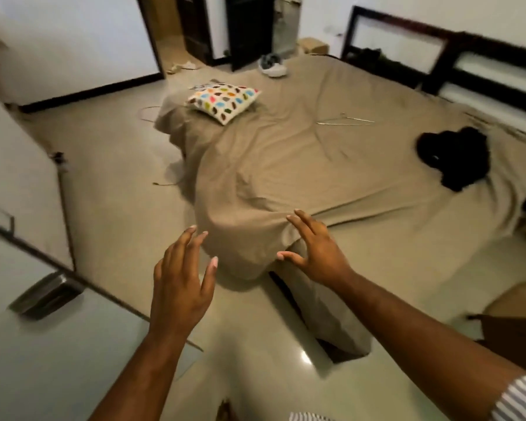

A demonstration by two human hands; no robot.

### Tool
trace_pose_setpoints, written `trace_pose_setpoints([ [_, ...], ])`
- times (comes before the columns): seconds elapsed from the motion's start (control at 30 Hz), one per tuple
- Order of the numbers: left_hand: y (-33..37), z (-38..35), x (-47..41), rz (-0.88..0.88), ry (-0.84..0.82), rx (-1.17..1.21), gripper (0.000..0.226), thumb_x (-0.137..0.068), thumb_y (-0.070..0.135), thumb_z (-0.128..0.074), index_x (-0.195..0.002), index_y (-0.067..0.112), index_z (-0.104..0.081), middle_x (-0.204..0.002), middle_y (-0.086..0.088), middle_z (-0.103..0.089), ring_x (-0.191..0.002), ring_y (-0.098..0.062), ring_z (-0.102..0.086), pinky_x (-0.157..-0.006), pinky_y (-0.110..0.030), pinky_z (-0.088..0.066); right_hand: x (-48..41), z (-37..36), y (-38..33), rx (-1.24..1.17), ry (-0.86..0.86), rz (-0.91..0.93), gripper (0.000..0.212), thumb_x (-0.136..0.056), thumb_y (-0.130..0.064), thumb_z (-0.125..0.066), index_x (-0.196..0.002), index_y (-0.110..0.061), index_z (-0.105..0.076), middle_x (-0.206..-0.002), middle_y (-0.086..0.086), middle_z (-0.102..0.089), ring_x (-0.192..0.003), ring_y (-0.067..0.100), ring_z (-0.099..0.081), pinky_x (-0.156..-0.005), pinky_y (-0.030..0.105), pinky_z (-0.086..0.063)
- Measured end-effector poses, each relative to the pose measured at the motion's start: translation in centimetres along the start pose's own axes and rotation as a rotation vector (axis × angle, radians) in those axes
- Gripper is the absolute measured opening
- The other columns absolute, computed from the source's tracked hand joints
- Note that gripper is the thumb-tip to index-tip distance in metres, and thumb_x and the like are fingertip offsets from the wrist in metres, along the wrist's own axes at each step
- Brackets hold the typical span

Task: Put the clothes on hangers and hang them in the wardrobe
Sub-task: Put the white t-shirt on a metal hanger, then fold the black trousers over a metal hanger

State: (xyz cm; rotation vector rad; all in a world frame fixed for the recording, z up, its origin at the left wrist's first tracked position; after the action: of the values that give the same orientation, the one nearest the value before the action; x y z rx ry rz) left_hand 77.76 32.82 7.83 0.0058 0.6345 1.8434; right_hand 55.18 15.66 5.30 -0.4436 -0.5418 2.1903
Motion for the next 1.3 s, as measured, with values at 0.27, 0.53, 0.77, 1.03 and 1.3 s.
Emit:
trace_pose_setpoints([
  [0.27,2.2,-6.9,-10.8,-0.285,-0.135,0.076,0.049,-0.1,0.046,-0.044,-0.144,0.024,-0.048,-0.154,0.0,-0.042,-0.134,-0.023,-0.048,-0.096,-0.045,-0.048,2.0,1.7,6.4,0.074,0.12,-0.384,0.093,-0.082,-0.077,-0.05,-0.157,-0.026,-0.032,-0.166,0.002,-0.025,-0.147,0.024,-0.03,-0.118,0.042,-0.033],
  [0.53,7.5,-14.2,-21.3,-0.418,-0.204,0.093,0.047,-0.097,0.048,-0.043,-0.138,0.028,-0.052,-0.152,0.003,-0.044,-0.131,-0.021,-0.047,-0.096,-0.046,-0.045,-1.6,3.3,14.1,0.044,0.225,-0.559,0.09,-0.084,-0.069,-0.062,-0.157,-0.027,-0.031,-0.166,0.0,-0.023,-0.147,0.024,-0.029,-0.118,0.043,-0.034],
  [0.77,11.4,-20.3,-29.9,-0.513,-0.311,0.067,0.049,-0.096,0.051,-0.038,-0.137,0.028,-0.052,-0.151,0.002,-0.044,-0.132,-0.022,-0.047,-0.096,-0.049,-0.047,-7.9,5.3,21.8,-0.033,0.241,-0.652,0.088,-0.084,-0.068,-0.064,-0.156,-0.026,-0.034,-0.166,0.002,-0.023,-0.149,0.025,-0.028,-0.119,0.043,-0.033],
  [1.03,16.2,-27.2,-37.1,-0.567,-0.458,0.073,0.054,-0.095,0.056,-0.031,-0.139,0.031,-0.049,-0.152,0.004,-0.042,-0.136,-0.019,-0.043,-0.104,-0.045,-0.042,-13.2,8.1,27.7,-0.081,0.295,-0.749,0.091,-0.081,-0.075,-0.056,-0.156,-0.029,-0.032,-0.167,-0.002,-0.021,-0.15,0.021,-0.024,-0.12,0.044,-0.03],
  [1.3,18.2,-36.4,-45.6,-0.766,-0.651,0.084,0.054,-0.094,0.055,-0.031,-0.138,0.03,-0.052,-0.149,0.004,-0.047,-0.133,-0.018,-0.048,-0.099,-0.044,-0.046,-16.0,7.5,30.8,-0.06,0.349,-0.991,0.093,-0.081,-0.08,-0.049,-0.157,-0.031,-0.03,-0.167,-0.003,-0.019,-0.151,0.021,-0.023,-0.121,0.04,-0.029],
])
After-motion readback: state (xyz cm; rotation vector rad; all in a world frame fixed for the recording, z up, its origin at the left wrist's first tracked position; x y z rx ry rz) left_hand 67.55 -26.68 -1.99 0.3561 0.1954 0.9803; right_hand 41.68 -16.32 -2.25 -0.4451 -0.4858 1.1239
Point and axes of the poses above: each hand's wrist, its own x-axis away from the middle knuckle, its own z-axis out of the back of the hand, y = z × x, the point moved 2 cm from there along -x, towards the middle knuckle
